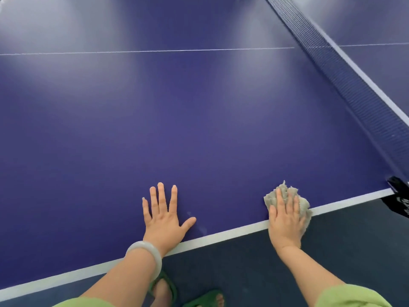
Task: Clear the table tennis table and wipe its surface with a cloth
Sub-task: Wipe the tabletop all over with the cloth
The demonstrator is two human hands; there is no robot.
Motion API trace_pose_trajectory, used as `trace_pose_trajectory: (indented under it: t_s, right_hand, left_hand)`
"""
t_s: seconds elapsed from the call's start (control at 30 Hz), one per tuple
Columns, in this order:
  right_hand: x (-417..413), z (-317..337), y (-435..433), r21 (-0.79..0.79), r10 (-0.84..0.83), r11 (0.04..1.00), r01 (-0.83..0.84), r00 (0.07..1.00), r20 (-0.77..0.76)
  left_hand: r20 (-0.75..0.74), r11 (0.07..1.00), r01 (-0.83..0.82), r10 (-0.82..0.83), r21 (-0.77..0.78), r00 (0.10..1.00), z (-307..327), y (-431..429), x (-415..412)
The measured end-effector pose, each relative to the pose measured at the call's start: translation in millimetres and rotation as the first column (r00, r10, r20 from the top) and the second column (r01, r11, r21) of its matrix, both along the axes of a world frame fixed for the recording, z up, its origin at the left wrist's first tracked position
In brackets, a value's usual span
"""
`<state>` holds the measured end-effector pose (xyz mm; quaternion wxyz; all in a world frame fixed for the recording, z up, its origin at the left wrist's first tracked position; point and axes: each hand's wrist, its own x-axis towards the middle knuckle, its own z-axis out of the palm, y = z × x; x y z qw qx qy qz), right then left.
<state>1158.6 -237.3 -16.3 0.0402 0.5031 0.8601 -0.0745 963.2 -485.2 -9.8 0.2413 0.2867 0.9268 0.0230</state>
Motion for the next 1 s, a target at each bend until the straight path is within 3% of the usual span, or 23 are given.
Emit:
trace_pose_trajectory:
  t_s: [0.1, 0.2, 0.37, 0.67, 0.8, 0.93, 1.0]
  right_hand:
    - [-14, 4, -7, -0.069, -0.201, 0.978, 0.197, 0.977, -0.067]
    - [-29, 5, -17, -0.172, -0.402, 0.912, 0.373, 0.896, -0.191]
    - [-40, 8, -22, -0.271, -0.527, 0.846, 0.459, 0.798, -0.292]
    - [-75, 1, -144, -0.141, -0.230, 0.968, 0.206, 0.957, -0.177]
    - [-66, -3, -147, -0.022, -0.130, 0.991, 0.130, 0.991, -0.042]
    - [-99, 5, -144, -0.135, -0.212, 0.969, 0.206, 0.977, -0.029]
    - [-119, 6, -171, -0.136, -0.080, 0.988, 0.072, 0.995, -0.052]
  left_hand:
    - [0.012, 1.000, -0.008, 0.008, -0.007, 1.000, 1, 0, 0]
    - [0.006, 1.000, -0.007, 0.007, -0.022, 1.000, 1, 2, 0]
    - [0.001, 1.000, -0.003, 0.003, -0.028, 1.000, 3, 5, 1]
    - [0.007, 0.999, 0.028, -0.028, -0.021, 1.000, 7, 6, 1]
    - [-0.060, 0.988, 0.133, -0.128, 0.076, 0.990, 13, -5, -9]
    - [-0.204, 0.960, 0.244, -0.214, 0.137, 0.955, 13, -37, -56]
    - [-0.177, 0.966, 0.231, -0.209, 0.114, 0.962, 9, -52, -77]
